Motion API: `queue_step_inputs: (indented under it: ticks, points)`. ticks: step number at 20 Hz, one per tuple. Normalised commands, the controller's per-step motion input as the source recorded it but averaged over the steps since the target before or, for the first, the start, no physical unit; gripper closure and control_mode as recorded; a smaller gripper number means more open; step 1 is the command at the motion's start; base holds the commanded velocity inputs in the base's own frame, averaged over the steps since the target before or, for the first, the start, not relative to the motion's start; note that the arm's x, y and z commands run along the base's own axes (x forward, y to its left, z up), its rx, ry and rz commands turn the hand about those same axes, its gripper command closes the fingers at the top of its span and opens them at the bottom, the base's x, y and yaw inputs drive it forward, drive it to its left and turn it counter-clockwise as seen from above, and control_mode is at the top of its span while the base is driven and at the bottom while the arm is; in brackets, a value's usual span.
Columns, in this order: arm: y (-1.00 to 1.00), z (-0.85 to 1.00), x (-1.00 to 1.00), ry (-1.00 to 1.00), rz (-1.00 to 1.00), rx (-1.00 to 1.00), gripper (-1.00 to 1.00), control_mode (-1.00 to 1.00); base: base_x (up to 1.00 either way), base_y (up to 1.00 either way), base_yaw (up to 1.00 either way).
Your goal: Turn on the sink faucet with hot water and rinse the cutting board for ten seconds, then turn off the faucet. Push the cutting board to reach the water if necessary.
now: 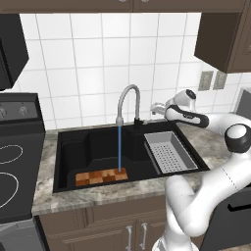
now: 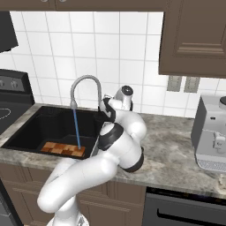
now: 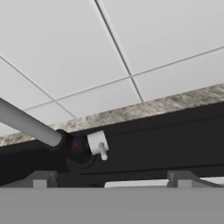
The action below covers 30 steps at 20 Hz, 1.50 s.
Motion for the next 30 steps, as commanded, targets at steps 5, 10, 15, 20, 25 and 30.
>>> queue_step_inputs:
  ticks: [5,10,15,20,25,30]
  points:
    - [0.00,0.00,0.00,0.00,0.00,0.00,-1.00,-1.00,0.00,0.00,0.00]
    - [0.00,0.00,0.00,0.00,0.00,0.00,-1.00,-1.00,0.00,0.00,0.00]
    - [0.00,0.00,0.00,0.00,0.00,0.00,-1.00,-1.00,0.00,0.00,0.00]
    - [0.00,0.00,0.00,0.00,0.00,0.00,-1.00,-1.00,0.00,0.00,0.00]
    - [0.00,0.00,0.00,0.00,0.00,0.00,-1.00,-1.00,0.00,0.00,0.00]
    - [0.00,0.00,0.00,0.00,0.00,0.00,-1.00,-1.00,0.00,0.00,0.00]
